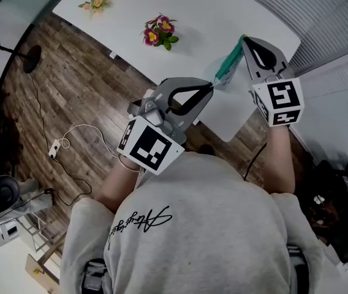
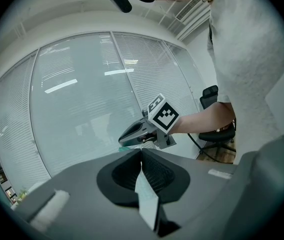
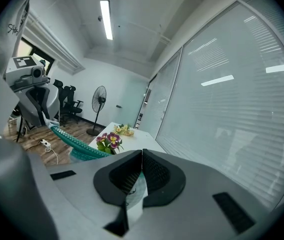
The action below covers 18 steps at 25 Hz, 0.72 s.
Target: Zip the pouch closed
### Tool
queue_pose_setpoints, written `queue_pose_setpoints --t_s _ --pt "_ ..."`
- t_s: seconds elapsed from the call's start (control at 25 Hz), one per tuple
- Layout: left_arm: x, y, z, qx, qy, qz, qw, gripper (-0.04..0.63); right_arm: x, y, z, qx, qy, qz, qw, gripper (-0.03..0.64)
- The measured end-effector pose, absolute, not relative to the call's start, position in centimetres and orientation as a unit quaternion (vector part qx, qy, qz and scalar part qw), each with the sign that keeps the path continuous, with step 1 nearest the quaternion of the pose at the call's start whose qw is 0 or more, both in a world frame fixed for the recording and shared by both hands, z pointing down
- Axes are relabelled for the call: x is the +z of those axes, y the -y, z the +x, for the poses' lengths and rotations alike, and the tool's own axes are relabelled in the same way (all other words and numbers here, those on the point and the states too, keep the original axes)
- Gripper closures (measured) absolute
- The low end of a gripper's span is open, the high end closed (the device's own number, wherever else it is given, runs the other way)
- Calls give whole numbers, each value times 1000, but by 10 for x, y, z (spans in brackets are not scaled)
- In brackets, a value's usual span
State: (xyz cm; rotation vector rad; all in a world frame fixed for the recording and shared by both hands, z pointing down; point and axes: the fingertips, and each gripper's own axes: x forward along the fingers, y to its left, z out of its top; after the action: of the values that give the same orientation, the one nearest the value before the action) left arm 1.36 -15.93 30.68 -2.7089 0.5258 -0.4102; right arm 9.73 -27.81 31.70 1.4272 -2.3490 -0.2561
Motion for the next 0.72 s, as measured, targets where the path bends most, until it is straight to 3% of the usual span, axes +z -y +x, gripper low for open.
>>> queue_pose_setpoints --t_s 0.72 --pt "307 167 -6 -137 -176 -960 170 588 319 293 97 -90 818 532 200 612"
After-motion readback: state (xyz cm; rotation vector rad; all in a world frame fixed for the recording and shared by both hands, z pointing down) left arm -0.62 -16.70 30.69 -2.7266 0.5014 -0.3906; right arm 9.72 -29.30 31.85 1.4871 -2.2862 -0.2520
